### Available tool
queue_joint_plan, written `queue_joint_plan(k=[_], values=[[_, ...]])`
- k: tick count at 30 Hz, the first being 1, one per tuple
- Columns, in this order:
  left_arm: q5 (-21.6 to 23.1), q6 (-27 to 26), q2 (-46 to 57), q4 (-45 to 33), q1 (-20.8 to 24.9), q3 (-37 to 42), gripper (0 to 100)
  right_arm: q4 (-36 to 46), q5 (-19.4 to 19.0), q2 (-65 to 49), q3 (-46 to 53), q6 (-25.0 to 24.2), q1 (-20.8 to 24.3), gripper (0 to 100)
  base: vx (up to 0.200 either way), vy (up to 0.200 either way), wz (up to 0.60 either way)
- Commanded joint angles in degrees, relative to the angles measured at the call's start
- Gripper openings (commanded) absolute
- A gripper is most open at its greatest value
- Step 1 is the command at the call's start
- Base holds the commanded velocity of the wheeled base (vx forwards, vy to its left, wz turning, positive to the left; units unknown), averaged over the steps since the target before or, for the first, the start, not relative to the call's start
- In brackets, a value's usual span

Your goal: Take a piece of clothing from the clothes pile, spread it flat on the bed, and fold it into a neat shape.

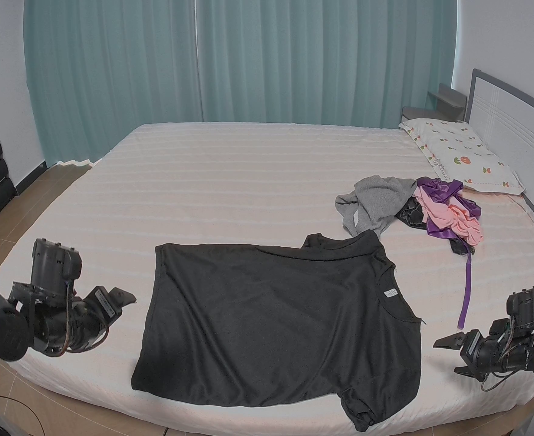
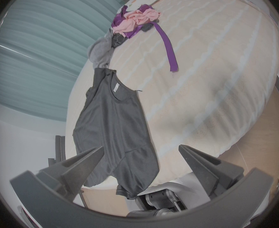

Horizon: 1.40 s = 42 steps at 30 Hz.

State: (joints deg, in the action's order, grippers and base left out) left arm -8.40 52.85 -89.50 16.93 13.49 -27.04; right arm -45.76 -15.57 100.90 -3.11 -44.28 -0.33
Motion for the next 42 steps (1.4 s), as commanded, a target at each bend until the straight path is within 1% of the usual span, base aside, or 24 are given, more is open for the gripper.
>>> queue_joint_plan(k=[1, 3, 4, 5, 7, 9, 12, 14, 17, 18, 22, 26, 30, 33, 34, 36, 39, 42], values=[[0.23, 1.38, 4.69, -0.67, 2.06, 5.77, 100, -0.29, 0.10, -7.03, 3.02, -1.69, 0.33, 100, 0.000, 0.000, 0.00], [0.66, 2.70, 3.63, -0.59, 2.15, 6.38, 100, -0.29, 0.45, -8.35, 3.02, -3.62, 0.50, 100, 0.000, 0.000, 0.00], [0.75, 2.88, 3.55, -0.59, 2.15, 6.38, 100, -0.29, 0.54, -8.35, 3.02, -3.71, 0.50, 100, -0.200, 0.000, 0.00], [1.54, 4.37, 2.14, -0.32, 2.06, 6.47, 100, -0.29, 0.63, -8.70, 3.02, -4.42, 0.59, 100, -0.200, 0.000, 0.00], [2.86, 4.99, -0.23, -0.32, 2.06, 6.56, 100, -0.47, 1.24, -8.00, 3.11, -4.42, 0.59, 100, -0.200, 0.000, 0.00], [3.13, 5.16, -2.43, -0.15, 2.06, 6.91, 100, -0.47, 1.77, -7.47, 2.93, -4.42, 0.68, 100, -0.200, 0.000, 0.00], [3.30, 5.34, -5.24, 1.96, 2.06, 7.61, 100, -0.82, 1.94, -6.42, 2.84, -4.50, 1.56, 100, 0.000, 0.000, 0.00], [3.57, 5.95, -8.58, 5.92, 2.06, 9.20, 100, -1.08, 2.65, -5.01, 2.67, -4.50, 2.79, 100, 0.000, 0.000, 0.00], [3.65, 5.95, -11.75, 8.73, 2.06, 10.52, 100, -1.08, 3.79, -4.40, 2.49, -4.50, 3.49, 100, 0.000, 0.000, 0.00], [3.65, 6.04, -14.91, 11.72, 2.15, 11.66, 100, -1.08, 4.14, -4.05, 2.41, -4.59, 3.76, 100, 0.000, 0.000, 0.00], [4.80, 6.13, -20.36, 19.19, 2.15, 13.59, 100, -1.43, 4.41, -2.29, 2.32, -4.50, 4.02, 100, 0.000, 0.000, 0.00], [5.24, 6.13, -23.96, 23.15, 2.15, 14.56, 100, -3.02, 4.41, -0.79, 2.41, -4.50, 4.11, 100, 0.000, 0.000, 0.00], [4.71, 6.13, -27.74, 26.31, 2.06, 14.56, 100, -4.86, 4.41, 0.17, 2.41, -4.50, 4.11, 100, 0.000, 0.000, 0.00], [4.71, 7.01, -28.18, 28.42, 2.06, 14.56, 100, -5.39, 4.32, 0.17, 2.49, -4.50, 4.11, 100, 0.000, 0.000, 0.00], [4.80, 9.03, -28.18, 29.65, 2.06, 14.56, 100, -5.39, 4.32, 0.08, 2.58, -4.50, 4.11, 100, -0.200, 0.000, 0.00], [4.71, 9.64, -28.27, 29.83, 2.06, 14.56, 100, -5.39, 4.32, 0.00, 2.58, -4.50, 4.11, 100, -0.200, 0.000, 0.00], [4.62, 9.64, -28.09, 30.00, 2.06, 14.65, 100, -5.39, 4.32, 0.00, 2.76, -4.50, 4.11, 100, -0.200, 0.000, 0.00], [3.13, 9.64, -28.97, 31.06, 2.06, 14.03, 100, -5.39, 4.41, -0.18, 2.76, -4.50, 4.11, 100, 0.000, 0.000, 0.00]])
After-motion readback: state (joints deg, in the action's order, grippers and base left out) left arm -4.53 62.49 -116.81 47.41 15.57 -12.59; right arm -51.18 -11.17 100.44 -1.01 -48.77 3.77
